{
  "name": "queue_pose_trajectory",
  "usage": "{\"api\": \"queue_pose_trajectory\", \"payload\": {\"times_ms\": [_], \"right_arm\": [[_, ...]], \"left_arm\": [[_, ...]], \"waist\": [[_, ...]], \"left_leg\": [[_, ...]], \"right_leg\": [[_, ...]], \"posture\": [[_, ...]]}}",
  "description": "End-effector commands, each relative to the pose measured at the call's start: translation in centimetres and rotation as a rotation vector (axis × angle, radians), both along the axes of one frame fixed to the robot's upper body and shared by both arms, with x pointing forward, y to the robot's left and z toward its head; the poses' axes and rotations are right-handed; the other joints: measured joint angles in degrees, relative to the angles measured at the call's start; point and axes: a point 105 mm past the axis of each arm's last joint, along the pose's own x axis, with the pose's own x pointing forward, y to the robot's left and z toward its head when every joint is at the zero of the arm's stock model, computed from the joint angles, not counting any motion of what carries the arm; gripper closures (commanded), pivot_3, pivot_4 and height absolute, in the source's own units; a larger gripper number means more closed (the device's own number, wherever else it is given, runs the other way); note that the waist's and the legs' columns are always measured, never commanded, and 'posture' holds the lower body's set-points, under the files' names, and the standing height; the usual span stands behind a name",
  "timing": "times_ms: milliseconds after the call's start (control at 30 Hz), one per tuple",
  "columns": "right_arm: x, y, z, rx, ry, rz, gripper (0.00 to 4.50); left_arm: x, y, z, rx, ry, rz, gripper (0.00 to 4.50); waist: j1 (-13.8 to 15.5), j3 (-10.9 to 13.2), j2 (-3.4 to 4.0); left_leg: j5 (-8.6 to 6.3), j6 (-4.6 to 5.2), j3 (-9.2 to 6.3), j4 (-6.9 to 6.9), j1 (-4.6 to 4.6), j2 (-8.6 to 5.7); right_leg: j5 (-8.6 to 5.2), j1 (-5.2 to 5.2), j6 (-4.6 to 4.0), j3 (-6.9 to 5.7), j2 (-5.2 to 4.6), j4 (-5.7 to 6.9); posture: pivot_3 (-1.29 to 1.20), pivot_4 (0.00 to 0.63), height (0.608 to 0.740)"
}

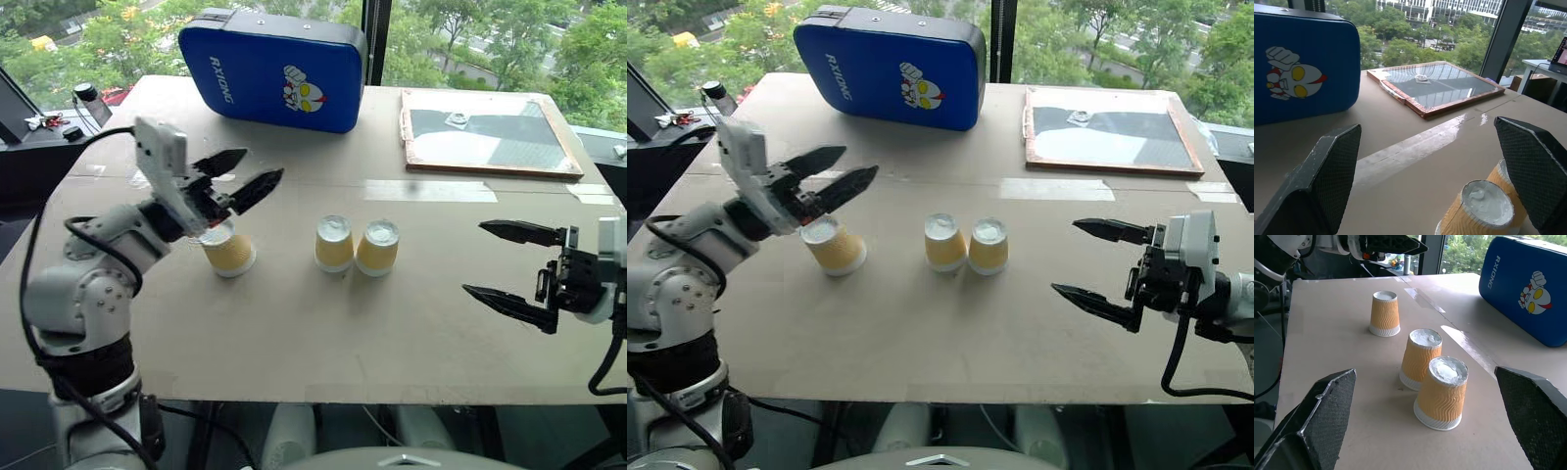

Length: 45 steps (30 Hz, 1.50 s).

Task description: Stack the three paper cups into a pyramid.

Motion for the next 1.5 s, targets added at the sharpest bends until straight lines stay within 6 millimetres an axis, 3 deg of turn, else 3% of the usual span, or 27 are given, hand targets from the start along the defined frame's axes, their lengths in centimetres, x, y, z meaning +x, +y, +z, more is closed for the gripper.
{"api": "queue_pose_trajectory", "payload": {"times_ms": [33, 133, 200, 267, 433, 600, 1033, 1133, 1200, 1367, 1433, 1500], "right_arm": [[0.2, 0.9, 0.5, 0.018, -0.021, 0.070, 0.00], [0.8, 1.5, 0.6, 0.032, -0.020, 0.113, 0.00], [1.0, 1.8, 0.5, 0.012, -0.026, 0.133, 0.00], [1.1, 1.8, 0.4, -0.003, -0.027, 0.142, 0.00], [0.8, 1.5, 0.5, -0.010, -0.024, 0.138, 0.00], [0.2, 1.3, 0.5, -0.017, -0.022, 0.129, 0.00], [-0.6, 1.3, 0.3, -0.009, -0.021, 0.088, 0.00], [-0.7, 1.2, 0.3, -0.007, -0.020, 0.081, 0.00], [-0.8, 1.2, 0.2, -0.006, -0.019, 0.075, 0.00], [-0.9, 1.0, 0.1, -0.002, -0.017, 0.062, 0.00], [-1.0, 0.9, 0.0, -0.001, -0.014, 0.054, 0.00], [-1.0, 0.8, -0.2, 0.002, -0.014, 0.036, 0.00]], "left_arm": [[-2.8, 3.1, -0.3, 0.037, 0.025, 0.004, 0.04], [-5.0, 5.1, -3.1, 0.074, 0.112, 0.043, 0.04], [-5.9, 5.1, -5.5, 0.089, 0.188, 0.047, 0.04], [-6.0, 5.0, -6.6, 0.113, 0.206, 0.063, 0.04], [-4.1, 4.8, -8.7, 0.133, 0.208, 0.152, 0.04], [-2.5, 3.7, -9.6, 0.132, 0.193, 0.149, 0.04], [0.6, 2.4, -9.6, 0.160, 0.129, 0.134, 0.04], [0.7, 2.2, -9.6, 0.172, 0.117, 0.125, 0.71], [0.7, 2.0, -9.4, 0.177, 0.108, 0.113, 1.79], [0.6, 2.3, -8.4, 0.187, 0.088, 0.083, 1.96], [0.7, 1.9, -7.0, 0.191, 0.062, 0.035, 1.96], [1.5, -0.3, -3.9, 0.169, 0.021, -0.088, 1.96]], "waist": [[-0.26, 0.01, 0.00], [-0.01, 0.03, 0.00], [0.15, 0.03, 0.01], [0.81, 0.04, -0.01], [1.81, 0.03, 0.00], [1.46, 0.03, 0.00], [1.43, 0.03, 0.00], [1.39, 0.03, 0.00], [1.42, 0.03, 0.00], [1.43, 0.03, 0.00], [1.48, 0.03, -0.01], [1.80, 0.05, -0.03]], "left_leg": [[0.00, 0.00, 0.01, -0.01, 0.01, -0.01], [-0.02, 0.03, 0.01, 0.00, 0.01, -0.01], [-0.11, 0.19, 0.01, 0.01, 0.02, -0.01], [-0.12, 0.20, -0.04, 0.00, 0.01, -0.03], [-0.14, 0.24, -0.12, 0.01, 0.00, -0.08], [-0.15, 0.25, -0.15, 0.01, -0.04, -0.09], [-0.15, 0.25, -0.14, 0.01, -0.03, -0.09], [-0.15, 0.25, -0.14, 0.01, -0.03, -0.09], [-0.15, 0.25, -0.14, 0.01, -0.03, -0.08], [-0.15, 0.25, -0.14, 0.01, -0.03, -0.09], [-0.15, 0.25, -0.14, 0.01, -0.03, -0.09], [-0.15, 0.25, -0.14, 0.01, -0.05, -0.09]], "right_leg": [[0.00, 0.00, 0.00, 0.02, -0.01, 0.00], [0.00, 0.00, 0.00, -0.01, -0.07, -0.01], [0.00, 0.00, -0.01, -0.04, -0.09, -0.01], [-0.01, 0.01, -0.02, -0.12, -0.14, -0.01], [0.00, 0.04, -0.05, -0.29, -0.16, 0.02], [0.00, 0.05, -0.04, -0.20, -0.15, 0.01], [0.00, 0.04, -0.03, -0.19, -0.11, 0.02], [0.00, 0.04, -0.03, -0.19, -0.11, 0.02], [0.00, 0.04, -0.03, -0.19, -0.11, 0.02], [0.00, 0.04, -0.02, -0.19, -0.11, 0.02], [0.00, 0.04, -0.02, -0.21, -0.11, 0.03], [0.00, 0.04, -0.02, -0.24, -0.10, 0.03]], "posture": [[0.00, 0.150, 0.740], [0.00, 0.150, 0.740], [0.00, 0.150, 0.740], [0.00, 0.150, 0.740], [0.00, 0.150, 0.740], [0.00, 0.150, 0.740], [0.00, 0.150, 0.740], [0.00, 0.150, 0.740], [0.00, 0.150, 0.740], [0.00, 0.150, 0.740], [0.00, 0.150, 0.740], [0.00, 0.150, 0.740]]}}
